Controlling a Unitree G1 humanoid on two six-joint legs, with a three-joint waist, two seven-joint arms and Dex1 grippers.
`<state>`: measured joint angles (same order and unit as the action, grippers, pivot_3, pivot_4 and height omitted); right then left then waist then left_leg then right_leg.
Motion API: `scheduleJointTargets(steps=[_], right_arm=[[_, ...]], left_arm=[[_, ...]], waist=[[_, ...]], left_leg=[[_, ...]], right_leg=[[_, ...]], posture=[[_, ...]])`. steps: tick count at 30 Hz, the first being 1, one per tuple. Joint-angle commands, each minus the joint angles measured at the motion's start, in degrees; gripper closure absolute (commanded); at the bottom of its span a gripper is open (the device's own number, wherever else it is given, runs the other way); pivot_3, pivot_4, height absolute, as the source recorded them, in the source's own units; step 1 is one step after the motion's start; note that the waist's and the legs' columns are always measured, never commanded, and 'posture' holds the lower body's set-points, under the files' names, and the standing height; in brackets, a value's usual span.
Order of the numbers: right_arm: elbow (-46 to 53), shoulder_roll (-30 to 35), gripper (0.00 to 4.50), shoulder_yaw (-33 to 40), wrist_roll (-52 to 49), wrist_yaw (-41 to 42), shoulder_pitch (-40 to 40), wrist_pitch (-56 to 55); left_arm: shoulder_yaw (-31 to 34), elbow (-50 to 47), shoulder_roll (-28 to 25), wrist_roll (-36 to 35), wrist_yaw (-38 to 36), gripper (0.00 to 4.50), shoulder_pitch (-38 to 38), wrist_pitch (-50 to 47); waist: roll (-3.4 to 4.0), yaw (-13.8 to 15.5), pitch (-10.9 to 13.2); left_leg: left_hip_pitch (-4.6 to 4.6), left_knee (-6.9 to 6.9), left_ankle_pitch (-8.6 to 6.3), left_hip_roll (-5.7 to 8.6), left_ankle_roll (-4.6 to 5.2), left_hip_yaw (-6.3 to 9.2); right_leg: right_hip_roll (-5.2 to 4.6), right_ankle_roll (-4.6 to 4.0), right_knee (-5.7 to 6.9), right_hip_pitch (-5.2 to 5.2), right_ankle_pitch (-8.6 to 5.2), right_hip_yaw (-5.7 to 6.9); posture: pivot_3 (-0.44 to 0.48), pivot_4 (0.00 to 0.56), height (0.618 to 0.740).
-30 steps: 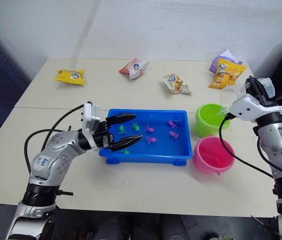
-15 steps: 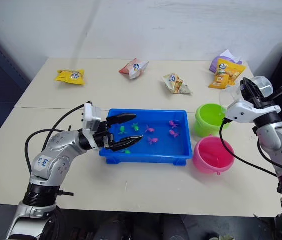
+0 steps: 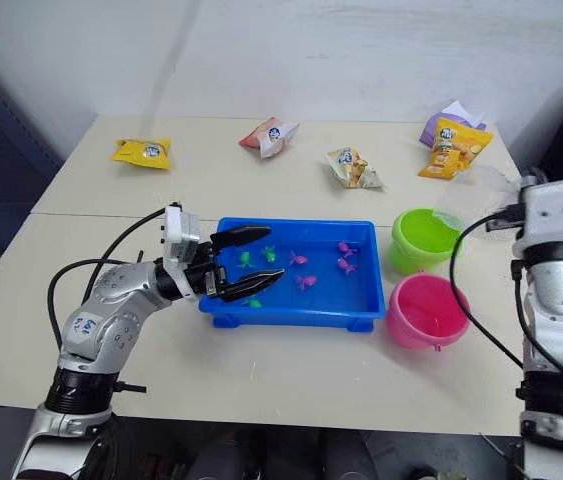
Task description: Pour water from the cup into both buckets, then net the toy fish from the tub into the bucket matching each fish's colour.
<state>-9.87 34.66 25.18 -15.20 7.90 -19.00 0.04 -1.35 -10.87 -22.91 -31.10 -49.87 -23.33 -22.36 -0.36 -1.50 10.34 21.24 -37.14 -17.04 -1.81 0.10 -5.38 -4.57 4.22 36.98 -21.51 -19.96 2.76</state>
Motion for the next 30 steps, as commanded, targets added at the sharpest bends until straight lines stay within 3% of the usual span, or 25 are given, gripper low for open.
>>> scheduleJointTargets(steps=[1, 4, 8, 22, 25, 28, 30], right_arm=[[4.01, -2.2, 4.48, 10.67, -12.53, -3.44, 1.28, 11.84], [3.33, -5.27, 4.48, 17.08, -19.16, -5.58, 2.55, 15.71], [2.7, -9.38, 4.48, 20.37, -24.72, -6.0, 4.05, 18.51], [-5.44, -14.07, 4.48, 13.64, -17.86, 1.88, 8.55, 7.96], [-4.15, -15.0, 3.44, 13.81, -17.51, 1.4, 10.73, 6.95], [-0.21, -15.59, 2.1, 14.65, -19.06, 1.21, 14.19, 8.66], [3.26, -15.94, 0.98, 15.28, -20.07, 0.99, 17.67, 10.25]], left_arm=[[1.66, -3.19, -0.66, -1.83, -0.45, 0.0, 0.67, 0.23], [2.55, -4.0, -1.5, -3.91, -1.73, 0.0, 0.79, -1.08], [2.02, -5.83, -3.34, -5.38, -4.14, 0.0, 2.02, -2.25], [0.56, -8.82, -5.49, -6.85, -7.5, 0.0, 3.86, -4.43], [0.62, -9.09, -5.74, -6.69, -7.58, 0.0, 4.01, -4.57], [0.98, -9.47, -6.15, -6.72, -7.43, 0.0, 4.34, -4.76], [1.28, -9.65, -6.4, -6.72, -7.23, 0.0, 4.67, -4.88]], waist=[[0.0, 0.01, 0.0], [0.01, 0.01, 0.0], [0.02, -0.33, -0.01], [0.03, -0.13, -0.01], [0.03, -0.13, -0.02], [0.03, -0.16, -0.01], [0.03, -0.12, -0.01]], left_leg=[[0.0, 0.01, -0.01, 0.0, 0.01, 0.01], [0.01, 0.03, -0.02, -0.01, 0.04, 0.03], [-0.04, 0.07, -0.03, 0.0, 0.05, -0.04], [-0.04, 0.08, -0.04, 0.01, 0.07, -0.05], [-0.05, 0.1, -0.04, 0.0, 0.07, -0.03], [-0.04, 0.12, -0.04, 0.01, 0.07, -0.04], [-0.04, 0.13, -0.05, 0.01, 0.07, -0.04]], right_leg=[[0.0, 0.0, -0.01, 0.0, 0.0, 0.0], [0.0, 0.0, -0.02, 0.0, 0.0, 0.01], [0.01, -0.01, 0.01, -0.03, 0.0, -0.06], [0.02, 0.0, -0.02, -0.04, 0.0, -0.09], [0.03, -0.01, -0.01, -0.03, 0.0, -0.08], [0.01, -0.01, -0.01, -0.04, 0.0, -0.1], [-0.01, -0.01, -0.01, -0.04, 0.0, -0.1]], posture=[[0.0, 0.15, 0.738], [0.0, 0.15, 0.738], [0.0, 0.15, 0.738], [0.0, 0.15, 0.738], [0.0, 0.15, 0.738], [0.0, 0.15, 0.738], [0.0, 0.15, 0.738]])
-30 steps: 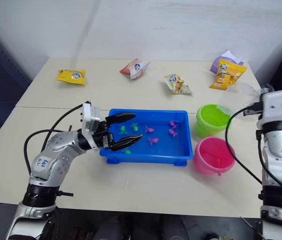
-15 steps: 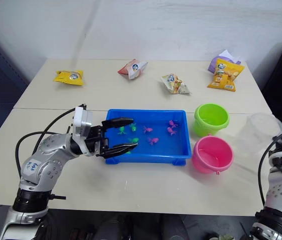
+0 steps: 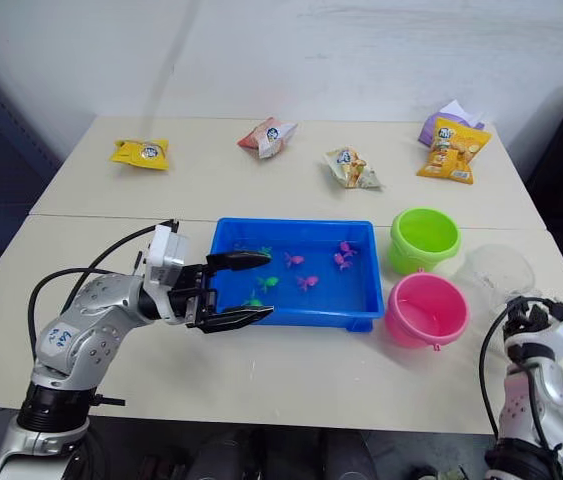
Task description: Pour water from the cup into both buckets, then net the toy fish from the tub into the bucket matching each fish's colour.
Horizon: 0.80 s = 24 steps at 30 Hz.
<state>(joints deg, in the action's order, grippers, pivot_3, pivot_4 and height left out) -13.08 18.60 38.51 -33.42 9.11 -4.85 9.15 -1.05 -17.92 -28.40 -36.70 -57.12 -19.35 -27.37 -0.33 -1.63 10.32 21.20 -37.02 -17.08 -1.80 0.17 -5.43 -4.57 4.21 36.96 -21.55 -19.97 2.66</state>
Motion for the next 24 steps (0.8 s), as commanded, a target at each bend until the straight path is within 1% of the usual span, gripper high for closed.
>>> scheduleJointTargets(steps=[1, 2, 6, 10, 13, 15, 17, 18, 20, 22, 24], right_arm=[[8.26, -0.02, 0.56, 2.57, -2.5, -0.29, 5.57, 1.69], [10.04, -0.09, 0.04, 3.14, -3.04, -0.35, 7.7, 2.25], [16.85, -0.52, 0.04, 4.72, -6.09, 0.0, 14.73, 4.76], [22.4, 0.55, 0.04, 5.67, -9.74, 3.05, 20.13, 7.19], [29.41, 3.36, 0.04, 7.29, -14.17, 10.8, 24.54, 7.13], [33.93, 7.05, 0.04, 7.46, -14.95, 17.73, 27.76, 6.56], [36.04, 10.06, 0.04, 7.59, -15.9, 23.2, 29.86, 6.26], [37.29, 11.54, 0.04, 7.71, -17.03, 26.54, 30.72, 6.26], [38.97, 17.06, 0.04, 6.18, -15.69, 33.81, 32.42, 7.03], [38.12, 20.26, 0.04, 4.66, -11.59, 37.46, 30.2, 3.31], [36.88, 21.01, 0.04, 3.03, -10.6, 41.14, 25.46, -1.33]], left_arm=[[1.07, -2.67, -1.0, -1.1, 0.07, 0.0, 0.94, 0.14], [1.15, -2.69, -1.11, -1.13, 0.06, 0.0, 1.21, 0.15], [1.66, -2.57, -1.76, -1.29, -0.28, 0.0, 2.14, 0.21], [3.0, -1.79, -2.85, -1.21, -0.56, 0.0, 2.88, 0.53], [6.1, -1.35, -4.84, -1.44, -0.71, 0.0, 4.99, 0.6], [9.3, -0.97, -6.84, -1.29, -0.02, 0.0, 7.11, 0.6], [12.18, -0.27, -8.03, -0.55, 0.83, 0.0, 9.26, 1.74], [14.07, 0.54, -7.47, 0.23, 2.27, 0.0, 10.23, 3.46], [19.72, 2.94, -4.07, 7.12, 8.25, 0.0, 12.83, 16.13], [23.9, 4.29, -2.67, 8.83, 11.16, 0.0, 16.72, 19.51], [27.13, 6.81, -3.61, 9.7, 10.1, 0.0, 21.37, 21.97]], waist=[[0.0, 0.02, 0.0], [0.0, 0.03, 0.0], [0.0, 0.04, 0.0], [0.0, -0.11, 0.0], [0.06, -0.22, -0.01], [0.12, -0.22, 0.0], [0.03, -0.08, 0.03], [-0.02, -0.05, 0.02], [-0.01, 0.1, 0.02], [-0.23, 0.07, 0.07], [-0.5, -0.07, 0.11]], left_leg=[[0.0, 0.01, -0.01, -0.01, -0.01, 0.01], [-0.01, 0.03, -0.01, -0.01, -0.01, 0.02], [-0.01, 0.08, -0.04, -0.01, -0.01, 0.02], [-0.02, 0.09, -0.11, -0.02, -0.03, 0.01], [-0.04, 0.15, -0.13, -0.04, -0.05, 0.01], [-0.06, 0.23, -0.24, -0.05, 0.13, 0.0], [-0.08, 0.25, -0.28, -0.07, 0.22, 0.02], [-0.09, 0.25, -0.29, -0.07, 0.22, 0.03], [-0.06, 0.25, -0.33, -0.07, 0.27, 0.06], [-0.05, 0.25, -0.38, -0.05, 0.33, 0.03], [-0.03, 0.26, -0.4, -0.09, 0.32, 0.05]], right_leg=[[0.01, 0.0, -0.01, 0.0, 0.0, 0.0], [0.01, 0.0, -0.03, 0.0, 0.0, 0.0], [0.0, 0.0, -0.08, 0.01, 0.0, 0.0], [-0.01, 0.0, -0.08, 0.01, 0.0, -0.01], [0.0, -0.02, -0.07, -0.01, -0.01, -0.02], [0.0, -0.03, -0.08, -0.03, -0.02, -0.03], [0.01, -0.03, -0.1, -0.03, -0.02, -0.01], [0.02, -0.03, -0.1, -0.02, -0.02, 0.0], [-0.01, -0.03, -0.16, -0.01, -0.02, 0.02], [-0.04, -0.02, -0.27, 0.0, -0.01, 0.02], [-0.01, -0.02, -0.33, 0.0, -0.01, 0.06]], posture=[[0.0, 0.15, 0.738], [0.0, 0.15, 0.738], [0.0, 0.15, 0.738], [0.0, 0.15, 0.738], [0.0, 0.15, 0.738], [0.0, 0.15, 0.738], [0.0, 0.15, 0.738], [0.0, 0.15, 0.738], [0.0, 0.15, 0.738], [0.0, 0.15, 0.738], [0.0, 0.15, 0.738]])
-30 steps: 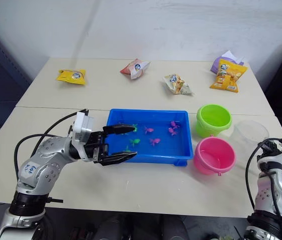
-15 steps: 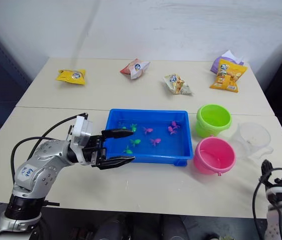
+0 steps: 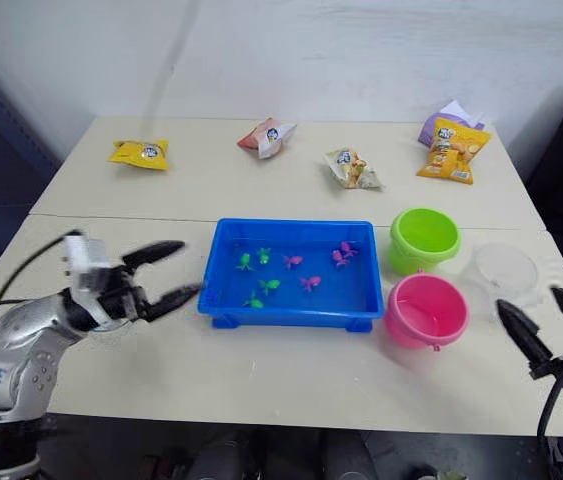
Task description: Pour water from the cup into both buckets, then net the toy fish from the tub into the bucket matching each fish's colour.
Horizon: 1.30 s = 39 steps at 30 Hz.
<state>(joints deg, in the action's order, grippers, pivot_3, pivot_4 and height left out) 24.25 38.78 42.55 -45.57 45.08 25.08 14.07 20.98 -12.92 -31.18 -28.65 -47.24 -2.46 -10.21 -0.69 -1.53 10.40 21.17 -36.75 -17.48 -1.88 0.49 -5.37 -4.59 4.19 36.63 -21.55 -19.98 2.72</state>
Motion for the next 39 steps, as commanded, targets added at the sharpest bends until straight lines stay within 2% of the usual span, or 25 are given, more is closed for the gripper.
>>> scheduleJointTargets(steps=[1, 2, 5, 7, 10, 13, 18, 22, 26, 29, 31, 33, 36, 39], right_arm=[[-0.56, 1.89, 0.04, -3.14, 1.99, 6.19, -6.98, -6.24], [-0.73, 2.61, 0.04, -5.78, 2.81, 8.04, -9.6, -6.96], [-2.15, 3.21, 0.04, -11.65, 6.12, 12.81, -14.49, -10.49], [-2.93, 1.67, 0.04, -17.52, 7.77, 15.93, -17.43, -13.01], [-3.65, -1.9, 0.04, -25.0, 8.68, 19.93, -21.67, -16.67], [-4.38, -4.39, 0.04, -29.77, 8.2, 23.07, -24.59, -17.98], [-5.45, -5.35, 0.04, -34.08, 7.08, 25.08, -27.97, -16.14], [-5.1, -5.41, 0.04, -35.14, 6.64, 25.8, -28.16, -15.31], [-5.1, -6.51, 0.04, -34.6, 6.8, 23.21, -29.03, -15.04], [-4.58, -6.54, 0.04, -34.78, 7.25, 22.65, -28.9, -14.98], [-3.84, -6.68, 0.04, -34.93, 7.41, 21.54, -28.89, -14.65], [-3.15, -6.8, 0.04, -35.19, 7.79, 20.26, -29.03, -14.35], [-2.18, -6.93, 0.04, -35.38, 8.23, 18.03, -29.25, -13.58], [-1.18, -6.84, 0.04, -35.55, 9.04, 16.56, -28.9, -13.53]], left_arm=[[8.42, 4.35, -1.81, 2.1, 0.46, 0.0, 6.69, 6.08], [12.4, 7.11, -2.63, 1.65, 1.29, 0.0, 8.51, 6.81], [18.54, 10.94, -3.01, 0.86, 3.72, 0.0, 12.07, 8.3], [21.24, 10.11, 0.25, 1.98, 8.4, 0.0, 14.79, 10.31], [23.2, 8.23, 5.34, 3.03, 13.74, 0.0, 19.56, 11.21], [24.38, 7.6, 7.99, 4.44, 18.15, 0.0, 23.67, 10.57], [25.68, 2.58, 8.21, 2.03, 21.56, 0.0, 29.92, 3.82], [24.47, -2.39, 6.06, -0.73, 22.65, 0.0, 30.11, -3.09], [18.04, -8.91, -0.6, -0.34, 27.91, 0.0, 21.33, -15.63], [15.22, -11.62, -1.76, -2.06, 37.14, 0.0, 12.15, -29.36], [11.61, -12.01, -2.72, -3.0, 39.84, 0.0, 5.11, -36.96], [8.4, -10.43, -3.54, -1.75, 43.24, 0.0, -1.39, -45.04], [4.0, -3.04, -4.95, 1.06, 45.57, 0.0, -9.5, -53.1], [-0.53, 1.91, -6.26, 4.18, 43.86, 0.0, -12.72, -51.58]], waist=[[-0.14, -0.35, 0.04], [-0.16, -0.39, 0.05], [-0.45, -0.05, 0.22], [-0.46, 0.49, 0.23], [-0.48, 1.22, 0.23], [-0.57, 1.27, 0.25], [-0.65, 1.37, 0.23], [-0.63, 1.44, 0.24], [-0.56, 1.63, 0.27], [-0.52, 1.21, 0.25], [-0.5, 0.88, 0.24], [-0.5, 0.73, 0.24], [-0.51, 0.35, 0.25], [-0.54, -0.16, 0.26]], left_leg=[[0.0, 0.01, -0.02, -0.01, -0.03, -0.01], [-0.01, 0.0, -0.03, 0.0, 0.0, -0.03], [0.02, -0.01, -0.07, -0.06, 0.03, 0.07], [0.07, 0.0, -0.1, -0.06, 0.02, 0.13], [0.1, 0.0, -0.24, 0.08, 0.18, 0.12], [0.17, -0.02, -0.38, 0.09, 0.29, 0.08], [0.21, -0.03, -0.45, 0.08, 0.31, 0.12], [0.21, -0.04, -0.47, 0.1, 0.28, 0.13], [0.21, -0.04, -0.46, 0.09, 0.17, 0.16], [0.2, -0.04, -0.39, 0.12, 0.24, 0.13], [0.19, -0.06, -0.29, 0.13, 0.01, 0.08], [0.21, -0.06, -0.26, 0.13, -0.02, 0.07], [0.23, -0.25, -0.24, 0.12, -0.05, 0.06], [0.21, -0.32, -0.19, 0.12, -0.11, 0.02]], right_leg=[[0.0, 0.0, -0.04, 0.0, 0.0, 0.01], [-0.02, 0.0, -0.06, 0.0, 0.0, 0.01], [-0.04, -0.05, -0.07, -0.03, -0.02, 0.11], [-0.12, -0.08, -0.13, -0.01, -0.04, 0.21], [-0.3, -0.06, -0.26, 0.02, -0.03, 0.21], [-0.32, 0.0, -0.5, 0.06, 0.01, 0.22], [-0.35, 0.0, -0.61, 0.08, 0.01, 0.29], [-0.39, -0.03, -0.62, 0.07, -0.01, 0.3], [-0.4, -0.06, -0.54, 0.07, -0.02, 0.36], [-0.44, -0.03, -0.55, 0.12, 0.01, 0.36], [-0.44, 0.01, -0.56, 0.14, 0.03, 0.35], [-0.41, 0.04, -0.52, 0.13, 0.05, 0.42], [-0.36, 0.06, -0.17, 0.07, 0.05, 0.46], [-0.32, 0.07, -0.13, 0.06, 0.04, 0.43]], posture=[[0.0, 0.15, 0.738], [0.0, 0.15, 0.738], [0.0, 0.15, 0.738], [0.0, 0.15, 0.738], [0.0, 0.15, 0.738], [0.0, 0.15, 0.738], [0.0, 0.15, 0.738], [0.0, 0.15, 0.738], [0.0, 0.15, 0.738], [0.0, 0.15, 0.738], [0.0, 0.15, 0.738], [0.0, 0.15, 0.738], [0.0, 0.15, 0.738], [0.0, 0.15, 0.738]])
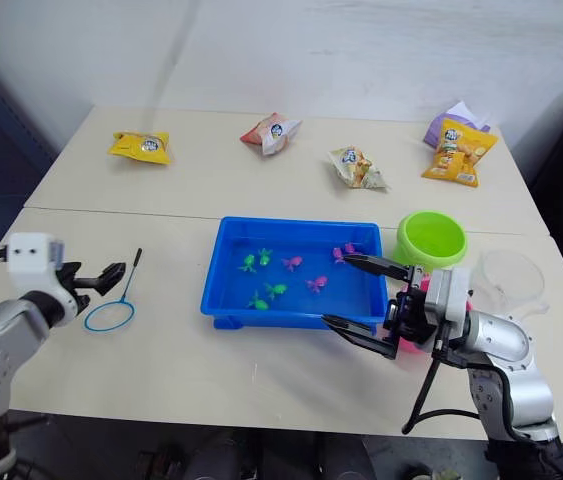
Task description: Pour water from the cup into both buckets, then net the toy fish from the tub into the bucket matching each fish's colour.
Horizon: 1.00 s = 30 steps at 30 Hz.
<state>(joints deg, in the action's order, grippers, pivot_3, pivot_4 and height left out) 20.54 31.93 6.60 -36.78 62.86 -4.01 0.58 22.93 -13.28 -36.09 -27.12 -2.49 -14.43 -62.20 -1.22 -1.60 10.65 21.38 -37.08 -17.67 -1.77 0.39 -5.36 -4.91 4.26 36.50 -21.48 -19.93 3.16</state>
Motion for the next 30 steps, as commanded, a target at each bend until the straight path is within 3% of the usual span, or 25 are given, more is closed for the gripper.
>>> scheduleJointTargets(steps=[1, 8, 11, 19, 20, 26, 30], right_arm=[[2.99, 0.07, 0.04, 0.51, 0.61, -1.83, 0.42, -0.04], [5.14, -0.05, 0.04, 2.11, 2.52, -7.11, 2.35, -0.16], [5.8, -0.24, 0.0, 2.88, 2.21, -8.74, 3.5, -0.37], [6.83, -0.21, 0.0, 2.69, 2.46, -10.31, 4.77, -1.13], [6.96, -0.15, 0.0, 2.6, 2.42, -10.44, 4.82, -1.08], [8.3, 0.99, 0.0, 2.8, 1.86, -11.82, 3.63, 0.72], [11.39, 3.58, 0.0, 2.74, -0.29, -14.95, -0.92, 6.9]], left_arm=[[-2.76, 2.85, -1.21, 2.84, -1.2, 0.0, -0.94, 0.0], [-3.52, 12.09, 1.59, 5.3, -2.04, 0.0, -2.5, 2.98], [-4.14, 15.17, 1.64, 6.44, -2.96, 0.83, -4.41, 4.02], [-7.34, 22.88, 1.7, 9.34, -7.14, 4.27, -6.29, 7.63], [-7.39, 23.1, 1.68, 9.63, -7.43, 4.45, -6.17, 7.81], [-2.11, 19.2, -0.4, 7.9, -11.78, 4.45, -4.11, 12.39], [2.83, 12.91, -4.15, 0.89, -29.0, 4.45, -3.31, 25.17]], waist=[[-0.01, -0.12, 0.01], [-0.03, 0.25, 0.01], [-0.12, 0.38, 0.02], [-0.11, 0.83, -0.01], [-0.11, 0.98, -0.01], [-0.11, 0.87, 0.0], [-0.26, 0.72, 0.08]], left_leg=[[-0.01, 0.0, 0.02, 0.0, -0.02, -0.04], [-0.04, 0.01, 0.09, -0.02, -0.15, 0.0], [-0.02, -0.01, 0.09, -0.01, -0.15, -0.01], [-0.09, -0.01, 0.1, 0.0, -0.16, -0.04], [-0.09, -0.01, 0.12, 0.0, -0.16, -0.04], [-0.12, -0.01, 0.14, -0.01, -0.17, -0.05], [-0.06, -0.05, 0.16, -0.03, -0.21, -0.03]], right_leg=[[0.01, 0.0, 0.01, -0.02, 0.0, -0.02], [0.01, -0.01, 0.09, -0.05, 0.0, -0.04], [0.0, 0.0, 0.1, -0.05, 0.0, -0.04], [-0.01, -0.01, 0.21, -0.05, 0.0, -0.04], [-0.01, -0.01, 0.23, -0.05, 0.0, -0.04], [-0.01, -0.01, 0.29, -0.07, 0.0, -0.09], [-0.02, -0.03, 0.32, -0.13, -0.01, -0.07]], posture=[[0.0, 0.15, 0.738], [0.0, 0.15, 0.738], [0.0, 0.15, 0.738], [0.0, 0.15, 0.738], [0.0, 0.15, 0.738], [0.0, 0.15, 0.738], [0.0, 0.15, 0.738]])
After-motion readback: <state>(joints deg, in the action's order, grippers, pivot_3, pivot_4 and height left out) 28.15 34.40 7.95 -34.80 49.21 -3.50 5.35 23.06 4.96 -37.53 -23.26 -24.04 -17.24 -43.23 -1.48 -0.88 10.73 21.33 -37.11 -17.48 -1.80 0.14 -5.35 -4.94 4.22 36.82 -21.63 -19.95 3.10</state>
